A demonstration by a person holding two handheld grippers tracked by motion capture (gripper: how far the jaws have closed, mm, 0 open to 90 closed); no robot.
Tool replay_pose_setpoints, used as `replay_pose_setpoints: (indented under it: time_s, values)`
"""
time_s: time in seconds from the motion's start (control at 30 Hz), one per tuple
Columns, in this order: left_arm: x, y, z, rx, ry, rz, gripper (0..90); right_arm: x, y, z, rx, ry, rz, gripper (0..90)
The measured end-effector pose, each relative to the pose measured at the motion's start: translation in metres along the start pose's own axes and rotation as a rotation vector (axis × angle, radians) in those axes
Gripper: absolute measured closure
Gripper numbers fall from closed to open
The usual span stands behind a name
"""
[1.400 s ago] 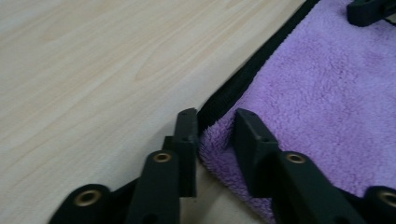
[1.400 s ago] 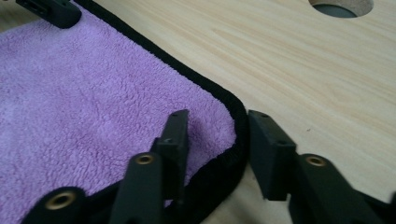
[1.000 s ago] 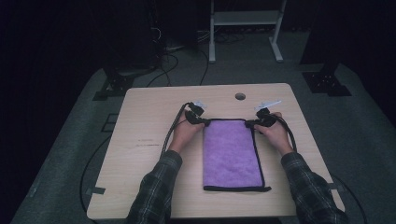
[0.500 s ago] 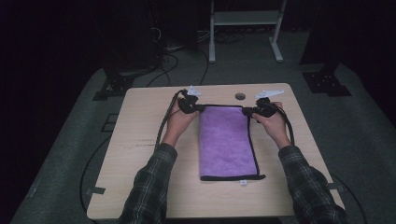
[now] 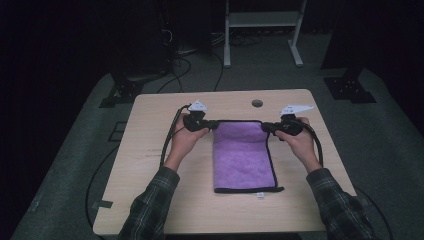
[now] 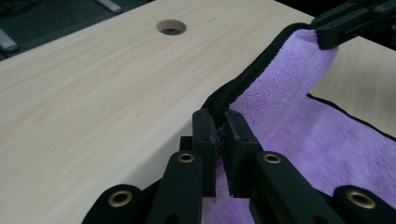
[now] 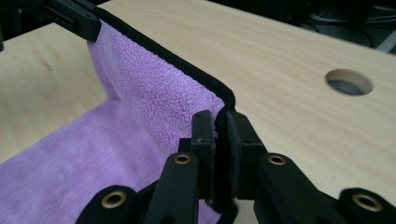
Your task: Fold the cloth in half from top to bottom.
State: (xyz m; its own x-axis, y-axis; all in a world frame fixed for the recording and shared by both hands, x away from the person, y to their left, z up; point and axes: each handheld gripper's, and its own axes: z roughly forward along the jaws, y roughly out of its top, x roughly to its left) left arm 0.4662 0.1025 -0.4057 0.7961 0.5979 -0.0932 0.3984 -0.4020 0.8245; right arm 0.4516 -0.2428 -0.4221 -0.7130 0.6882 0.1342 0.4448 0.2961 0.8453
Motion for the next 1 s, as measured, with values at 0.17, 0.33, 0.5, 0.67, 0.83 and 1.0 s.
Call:
replay_pose_setpoints:
  time_s: [0.17, 0.33, 0.5, 0.67, 0.83, 1.0]
  values:
    - [-0.013, -0.014, -0.007, -0.011, -0.045, -0.02, 84.3, 0.007, -0.012, -0.006, 0.002, 0.023, 0.005, 81.7]
    - [-0.024, -0.025, -0.016, -0.023, -0.086, -0.018, 84.3, 0.017, -0.021, -0.014, 0.013, 0.035, -0.019, 81.6]
    - [-0.038, -0.033, -0.027, -0.039, -0.116, -0.013, 84.3, 0.031, -0.029, -0.025, 0.014, 0.047, -0.043, 81.6]
    - [-0.052, -0.045, -0.033, -0.022, -0.134, 0.0, 84.3, 0.045, -0.04, -0.034, 0.032, 0.056, -0.071, 81.5]
    - [-0.06, -0.059, -0.038, -0.003, -0.165, -0.019, 84.3, 0.059, -0.051, -0.041, 0.052, 0.069, -0.09, 81.5]
    - [-0.067, -0.074, -0.037, 0.039, -0.198, -0.037, 84.2, 0.069, -0.06, -0.047, 0.076, 0.083, -0.101, 81.1]
